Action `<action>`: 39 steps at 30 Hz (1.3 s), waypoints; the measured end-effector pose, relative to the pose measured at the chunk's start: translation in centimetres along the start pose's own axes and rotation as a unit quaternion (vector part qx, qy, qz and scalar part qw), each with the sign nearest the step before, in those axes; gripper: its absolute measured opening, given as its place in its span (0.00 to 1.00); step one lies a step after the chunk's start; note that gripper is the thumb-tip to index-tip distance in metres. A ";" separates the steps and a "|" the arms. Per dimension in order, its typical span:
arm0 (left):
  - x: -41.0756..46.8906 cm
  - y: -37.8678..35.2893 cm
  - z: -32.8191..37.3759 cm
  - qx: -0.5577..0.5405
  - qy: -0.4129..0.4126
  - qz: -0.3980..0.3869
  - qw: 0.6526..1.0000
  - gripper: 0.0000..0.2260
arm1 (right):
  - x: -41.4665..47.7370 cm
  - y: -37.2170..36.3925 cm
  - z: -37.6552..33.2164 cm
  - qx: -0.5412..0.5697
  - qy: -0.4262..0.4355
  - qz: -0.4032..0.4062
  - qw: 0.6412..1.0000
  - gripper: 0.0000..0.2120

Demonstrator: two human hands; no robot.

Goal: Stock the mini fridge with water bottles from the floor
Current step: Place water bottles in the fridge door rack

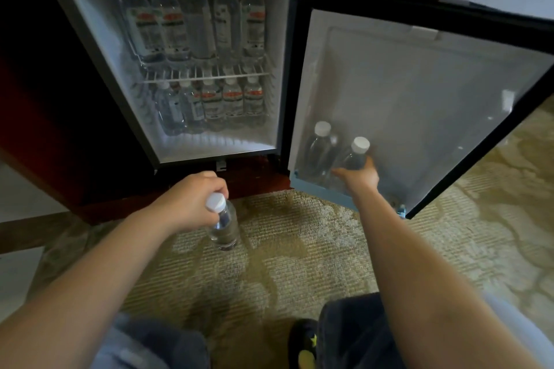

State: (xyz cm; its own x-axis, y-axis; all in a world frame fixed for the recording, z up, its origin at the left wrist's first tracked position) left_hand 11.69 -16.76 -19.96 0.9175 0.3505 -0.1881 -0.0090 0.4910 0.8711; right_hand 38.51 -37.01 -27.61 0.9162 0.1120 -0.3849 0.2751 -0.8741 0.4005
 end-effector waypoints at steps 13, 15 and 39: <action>-0.2 0.3 1.3 -0.005 -0.005 -0.004 1.000 0.11 | -0.6 -2.5 0.7 -0.110 -0.014 -0.039 0.993 0.30; -0.6 0.7 1.7 -0.004 -0.008 -0.002 1.000 0.11 | -1.9 -0.3 0.7 -0.142 -0.011 0.049 0.989 0.32; -1.6 2.6 10.5 -0.076 -0.082 0.051 0.992 0.20 | -16.6 -6.2 -0.3 -0.167 0.180 -0.287 0.926 0.29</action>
State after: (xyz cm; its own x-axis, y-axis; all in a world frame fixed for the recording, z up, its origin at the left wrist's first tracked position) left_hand 14.39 -24.39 -12.62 0.9612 0.2756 -0.0159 -0.1530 0.5797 0.8004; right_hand 21.71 -33.29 -23.50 0.6119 0.7159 -0.3362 0.7669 -0.4332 0.4735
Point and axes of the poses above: each hand's wrist, its own x-axis towards the middle knuckle, its own y-axis out of the back of the hand, z = x × y, the point moved 10 cm from there along x, towards the middle knuckle, and after that the axes turned 6 degrees about -y, right-handed, at the moved point
